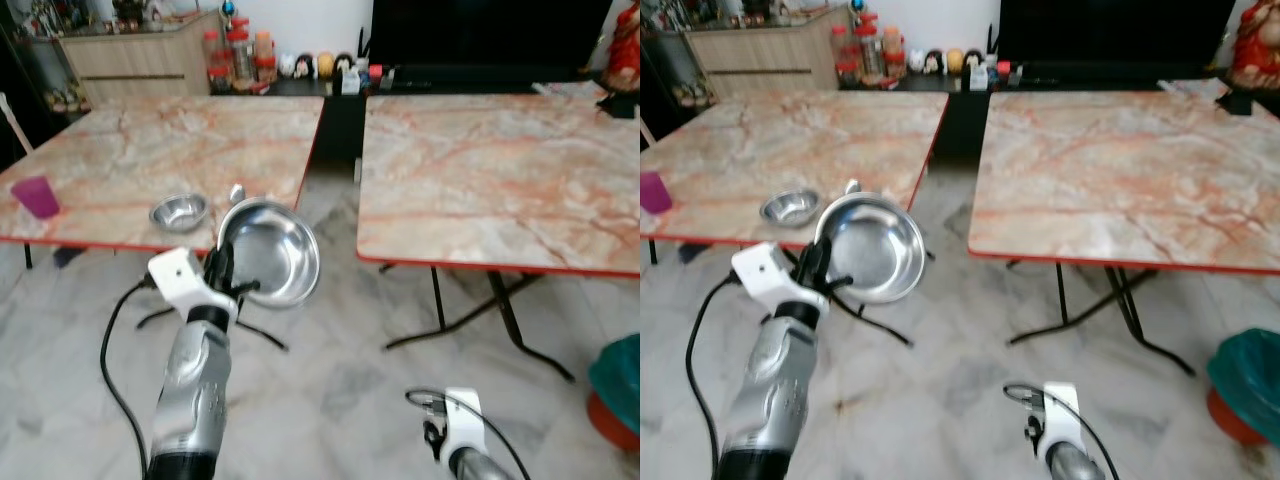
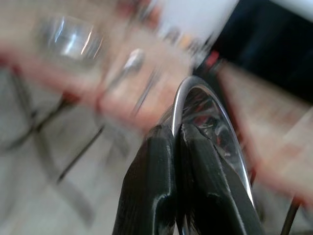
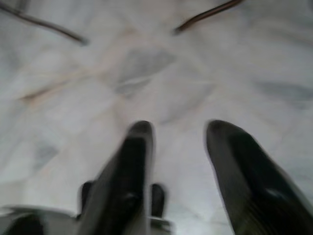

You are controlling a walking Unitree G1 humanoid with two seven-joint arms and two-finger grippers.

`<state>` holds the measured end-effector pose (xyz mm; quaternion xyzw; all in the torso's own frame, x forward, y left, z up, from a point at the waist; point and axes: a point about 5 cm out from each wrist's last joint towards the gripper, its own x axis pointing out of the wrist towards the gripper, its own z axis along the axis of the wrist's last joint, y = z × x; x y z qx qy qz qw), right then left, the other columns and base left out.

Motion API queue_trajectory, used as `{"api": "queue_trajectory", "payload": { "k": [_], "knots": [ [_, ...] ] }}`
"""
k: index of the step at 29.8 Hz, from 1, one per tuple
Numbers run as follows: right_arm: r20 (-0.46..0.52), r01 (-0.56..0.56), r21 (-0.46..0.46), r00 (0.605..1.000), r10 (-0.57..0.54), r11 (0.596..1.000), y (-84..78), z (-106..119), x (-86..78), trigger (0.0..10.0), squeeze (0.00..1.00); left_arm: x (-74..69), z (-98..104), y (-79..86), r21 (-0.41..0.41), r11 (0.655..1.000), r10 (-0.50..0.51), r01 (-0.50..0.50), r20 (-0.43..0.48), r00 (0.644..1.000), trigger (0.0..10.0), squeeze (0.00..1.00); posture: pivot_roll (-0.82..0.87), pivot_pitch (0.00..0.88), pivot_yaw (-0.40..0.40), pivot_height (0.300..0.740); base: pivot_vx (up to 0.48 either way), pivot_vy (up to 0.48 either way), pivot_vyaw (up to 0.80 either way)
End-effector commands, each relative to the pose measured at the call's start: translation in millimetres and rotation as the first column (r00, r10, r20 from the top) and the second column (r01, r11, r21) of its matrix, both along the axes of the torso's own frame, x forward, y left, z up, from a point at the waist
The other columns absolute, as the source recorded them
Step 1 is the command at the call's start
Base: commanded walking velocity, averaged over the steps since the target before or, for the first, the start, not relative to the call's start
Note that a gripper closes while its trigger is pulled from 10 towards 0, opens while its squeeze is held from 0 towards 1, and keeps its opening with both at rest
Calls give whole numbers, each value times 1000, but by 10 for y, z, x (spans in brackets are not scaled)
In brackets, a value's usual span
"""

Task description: Setting the table

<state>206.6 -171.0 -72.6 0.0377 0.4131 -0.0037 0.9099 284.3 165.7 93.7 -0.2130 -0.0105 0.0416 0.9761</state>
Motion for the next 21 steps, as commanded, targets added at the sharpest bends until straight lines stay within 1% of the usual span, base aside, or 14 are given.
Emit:
{"api": "queue_trajectory", "payload": {
  "k": [1,2,3,7,9,10,11,12,15,16,17,19,20,21],
  "knots": [
    [15,8,2,1000,-8,1000,-14,24,38,10000,0,-93,-330,60,24,1000,-6,9,-143,990,10000,0,93,0,28,740,0,0,0],
    [15,8,2,1000,-8,1000,-14,24,38,10000,0,-93,-330,60,24,1000,-6,9,-143,990,10000,0,93,0,28,740,0,0,0],
    [15,9,0,1000,-9,1000,-21,25,40,10000,0,-190,-610,130,21,1000,12,-7,-262,965,10000,0,94,0,26,740,0,0,0],
    [16,14,-5,1000,-14,1000,-39,29,45,10000,0,-362,-993,243,-11,999,38,-47,-434,900,10000,0,89,0,21,740,0,0,0],
    [18,17,-6,1000,-16,1000,-53,35,52,10000,0,-519,-1238,354,-25,995,68,-98,-546,835,10000,0,83,0,17,740,0,0,0],
    [18,17,-6,1000,-16,1000,-53,35,52,10000,0,-519,-1238,354,-25,995,68,-98,-546,835,10000,0,83,0,17,740,0,0,0],
    [19,19,-6,1000,-18,1000,-61,37,55,10000,0,-652,-1400,412,-18,993,83,-121,-627,775,10000,0,84,0,16,740,0,0,0],
    [19,19,-6,1000,-18,1000,-61,37,55,10000,0,-652,-1400,412,-18,993,83,-121,-627,775,10000,0,84,0,16,740,0,0,0],
    [20,20,-5,1000,-20,1000,-67,41,61,10000,0,-722,-1473,418,-1,994,78,-105,-667,741,10000,0,85,0,13,740,0,0,0],
    [18,18,-5,1000,-18,1000,-67,40,59,10000,0,-823,-1572,391,48,998,59,-36,-718,694,10000,0,79,0,9,740,0,0,0],
    [18,18,-5,1000,-18,1000,-67,40,59,10000,0,-823,-1572,391,48,998,59,-36,-718,694,10000,0,79,0,9,740,0,0,0],
    [16,19,-6,1000,-19,1000,-70,40,59,10000,0,-985,-1701,379,114,992,53,61,-787,615,10000,0,76,0,9,740,0,0,0],
    [17,21,-7,1000,-21,1000,-73,41,61,10000,0,-1032,-1733,383,133,988,58,84,-805,591,10000,0,76,0,9,740,0,0,0],
    [17,21,-7,1000,-21,1000,-73,41,61,10000,0,-1032,-1733,383,133,988,58,84,-805,591,10000,0,76,0,9,740,0,0,0]
  ]
}}
